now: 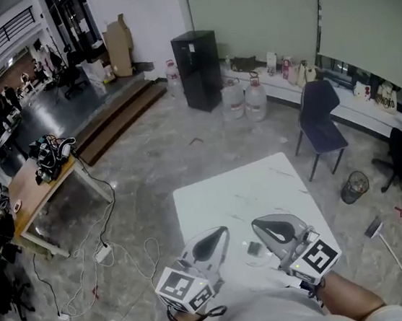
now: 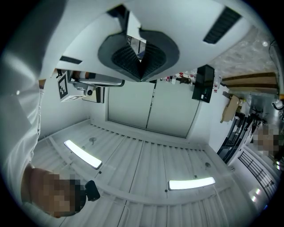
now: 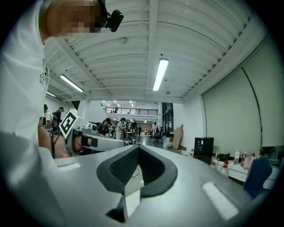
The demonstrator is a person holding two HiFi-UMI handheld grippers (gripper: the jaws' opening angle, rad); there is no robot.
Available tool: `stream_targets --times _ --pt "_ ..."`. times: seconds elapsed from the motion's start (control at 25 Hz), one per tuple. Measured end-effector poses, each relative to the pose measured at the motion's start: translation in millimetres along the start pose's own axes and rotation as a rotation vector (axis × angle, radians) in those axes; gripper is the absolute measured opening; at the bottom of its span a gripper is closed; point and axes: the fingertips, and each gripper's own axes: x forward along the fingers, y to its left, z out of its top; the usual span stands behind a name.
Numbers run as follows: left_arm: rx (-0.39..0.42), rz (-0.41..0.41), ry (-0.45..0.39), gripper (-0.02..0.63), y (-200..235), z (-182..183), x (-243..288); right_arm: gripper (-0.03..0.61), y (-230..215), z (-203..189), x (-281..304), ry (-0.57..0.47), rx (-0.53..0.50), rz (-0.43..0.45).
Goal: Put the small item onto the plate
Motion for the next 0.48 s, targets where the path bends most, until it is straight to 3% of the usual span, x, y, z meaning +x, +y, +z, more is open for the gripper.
stream_targets --times 0.48 --pt "0.004 -0.027 -0.022 0.005 -4.3 6.5 -6.8 0.002 6.5 8.5 -1.8 -0.008 0.011 -0.028"
